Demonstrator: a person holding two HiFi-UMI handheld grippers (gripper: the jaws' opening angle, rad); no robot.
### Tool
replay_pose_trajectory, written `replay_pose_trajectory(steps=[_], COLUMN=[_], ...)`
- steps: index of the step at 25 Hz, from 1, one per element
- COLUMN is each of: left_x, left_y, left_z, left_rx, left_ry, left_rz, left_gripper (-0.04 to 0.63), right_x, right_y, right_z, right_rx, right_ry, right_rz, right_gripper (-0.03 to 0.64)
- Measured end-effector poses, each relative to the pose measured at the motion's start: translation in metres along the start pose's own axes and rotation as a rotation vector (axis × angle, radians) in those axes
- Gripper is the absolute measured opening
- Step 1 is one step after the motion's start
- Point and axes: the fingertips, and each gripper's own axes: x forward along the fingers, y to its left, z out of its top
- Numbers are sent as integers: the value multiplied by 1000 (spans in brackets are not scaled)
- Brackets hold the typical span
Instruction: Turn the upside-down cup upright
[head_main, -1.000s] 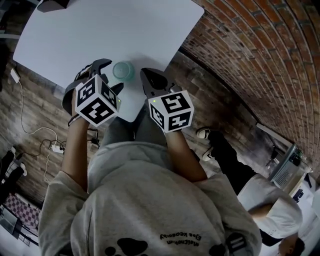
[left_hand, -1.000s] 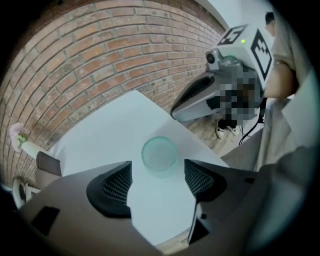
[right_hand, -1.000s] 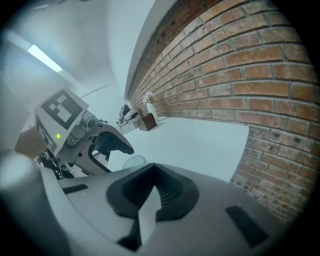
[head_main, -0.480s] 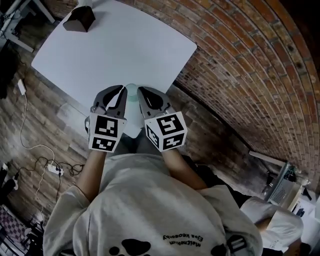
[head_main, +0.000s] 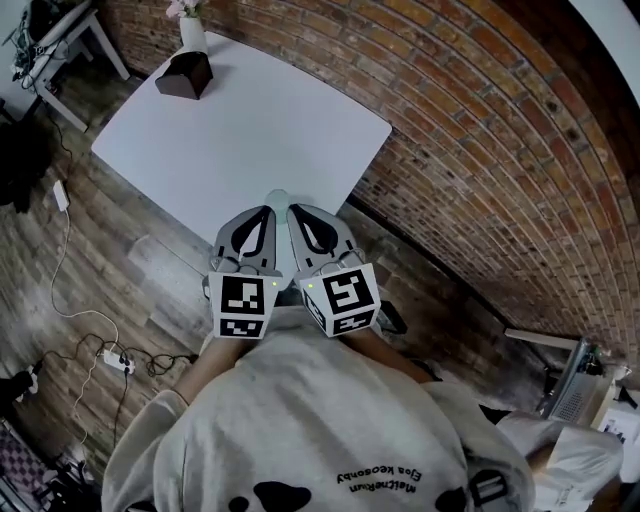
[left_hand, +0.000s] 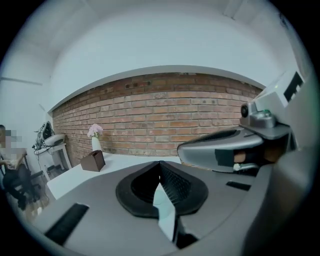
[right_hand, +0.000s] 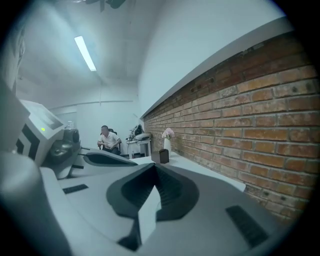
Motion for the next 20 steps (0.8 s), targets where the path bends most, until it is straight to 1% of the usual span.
replay_pose_trajectory(steps=[6, 14, 20], left_x=[-8, -3, 1], left_y=[0, -6, -8], left_z=[-4, 3, -4], left_rx=[-5, -15, -40], left_ry=[-4, -41, -33], left_rz=[26, 49, 85], left_gripper=[11, 11, 11], right_x=[-6, -9, -12], right_y=[10, -4, -12], right_z=[-1, -4, -7], right_rx=[-9, 3, 3], right_ry=[-27, -39, -43], right_rz=[16, 18, 29], right_gripper=[6, 6, 6])
